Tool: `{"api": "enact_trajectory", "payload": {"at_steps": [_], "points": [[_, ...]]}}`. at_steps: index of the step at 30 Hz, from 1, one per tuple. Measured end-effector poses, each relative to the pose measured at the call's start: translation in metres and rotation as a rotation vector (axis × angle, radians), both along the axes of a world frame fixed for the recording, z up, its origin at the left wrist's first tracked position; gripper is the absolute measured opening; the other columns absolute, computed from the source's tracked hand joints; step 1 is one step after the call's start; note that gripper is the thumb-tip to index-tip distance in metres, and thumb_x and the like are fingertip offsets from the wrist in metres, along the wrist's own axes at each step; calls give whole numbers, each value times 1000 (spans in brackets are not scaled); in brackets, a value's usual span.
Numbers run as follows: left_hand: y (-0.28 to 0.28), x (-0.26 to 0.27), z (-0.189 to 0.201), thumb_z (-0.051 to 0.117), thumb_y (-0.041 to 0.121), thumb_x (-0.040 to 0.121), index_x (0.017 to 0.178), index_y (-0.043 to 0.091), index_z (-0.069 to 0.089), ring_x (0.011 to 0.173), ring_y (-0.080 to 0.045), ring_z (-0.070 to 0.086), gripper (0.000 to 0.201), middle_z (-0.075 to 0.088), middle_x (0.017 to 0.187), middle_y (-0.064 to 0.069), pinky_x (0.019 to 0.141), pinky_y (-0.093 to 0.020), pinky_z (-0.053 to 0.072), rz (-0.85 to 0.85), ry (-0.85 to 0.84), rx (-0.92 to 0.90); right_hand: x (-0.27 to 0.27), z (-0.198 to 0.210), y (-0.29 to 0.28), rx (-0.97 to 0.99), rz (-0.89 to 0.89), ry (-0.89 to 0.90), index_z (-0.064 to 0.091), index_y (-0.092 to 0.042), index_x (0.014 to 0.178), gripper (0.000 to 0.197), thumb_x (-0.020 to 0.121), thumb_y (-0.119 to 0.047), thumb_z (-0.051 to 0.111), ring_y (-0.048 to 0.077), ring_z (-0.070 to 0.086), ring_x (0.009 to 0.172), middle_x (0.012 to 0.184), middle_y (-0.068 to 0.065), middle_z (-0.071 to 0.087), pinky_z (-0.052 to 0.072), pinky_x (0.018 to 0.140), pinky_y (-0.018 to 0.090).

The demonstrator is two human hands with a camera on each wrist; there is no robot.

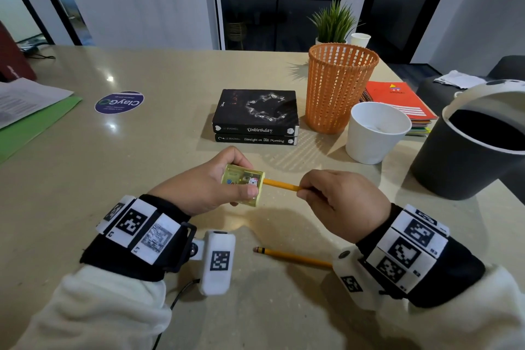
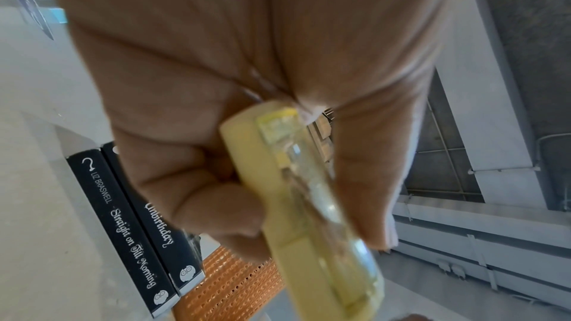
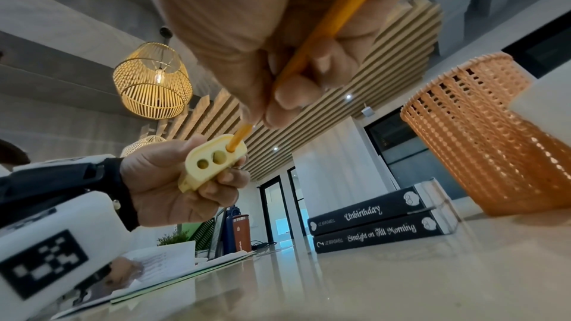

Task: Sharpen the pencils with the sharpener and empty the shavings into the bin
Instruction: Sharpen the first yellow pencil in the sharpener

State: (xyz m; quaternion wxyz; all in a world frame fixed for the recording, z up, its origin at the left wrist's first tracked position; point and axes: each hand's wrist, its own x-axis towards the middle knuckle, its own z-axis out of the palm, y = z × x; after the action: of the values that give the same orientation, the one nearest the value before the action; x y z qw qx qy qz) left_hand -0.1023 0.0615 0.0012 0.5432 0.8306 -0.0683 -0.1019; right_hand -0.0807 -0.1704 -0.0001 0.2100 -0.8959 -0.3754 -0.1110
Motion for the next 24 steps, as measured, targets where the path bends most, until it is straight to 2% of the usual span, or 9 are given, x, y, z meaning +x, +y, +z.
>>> {"api": "enact_trajectory", "payload": {"at_steps": [4,8,12,16,18,21,24], "points": [[1,0,-1,68,55,52,94,27,50,69,-9,59,53,65,82,4,70,-29,49,-9,6,12,1,-2,0,-32,-12,68,61,-14,84,29,86,-34,41,24,55,63,68,-3,60,31,55,27],[1,0,-1,68,56,53,94,29,50,70,-9,60,53,65,85,2,71,-30,49,-11,13,20,0,-1,-1,-87,-26,101,60,-16,92,20,94,-29,45,23,55,70,72,-4,56,32,58,28],[1,0,0,67,56,52,94,29,50,69,-7,59,53,65,85,2,71,-30,49,-15,19,37,0,0,1,-181,-52,117,57,-20,96,24,96,-34,37,17,45,65,68,-10,48,29,52,28],[2,-1,2,67,56,51,93,29,50,66,-6,58,53,64,82,4,67,-26,47,-15,23,35,1,-1,2,-210,-59,110,56,-21,97,27,96,-35,34,17,42,63,61,-10,42,24,49,18],[3,-1,3,68,54,51,95,27,50,66,-6,58,55,64,81,4,66,-25,47,-21,31,24,-1,0,2,-201,-54,120,57,-22,98,27,96,-35,33,17,45,65,63,-10,46,27,50,20],[4,0,3,69,48,50,96,24,50,66,-6,57,55,63,81,4,63,-22,47,-41,55,-7,-3,4,3,-192,-35,136,57,-25,103,26,96,-37,35,16,51,69,74,-9,56,34,56,27],[4,-1,-2,70,38,49,94,21,51,65,-7,56,52,62,78,3,60,-23,45,-38,91,-102,-4,9,2,-175,-9,130,52,-28,110,26,92,-44,43,9,46,63,67,-14,48,35,55,23]]}}
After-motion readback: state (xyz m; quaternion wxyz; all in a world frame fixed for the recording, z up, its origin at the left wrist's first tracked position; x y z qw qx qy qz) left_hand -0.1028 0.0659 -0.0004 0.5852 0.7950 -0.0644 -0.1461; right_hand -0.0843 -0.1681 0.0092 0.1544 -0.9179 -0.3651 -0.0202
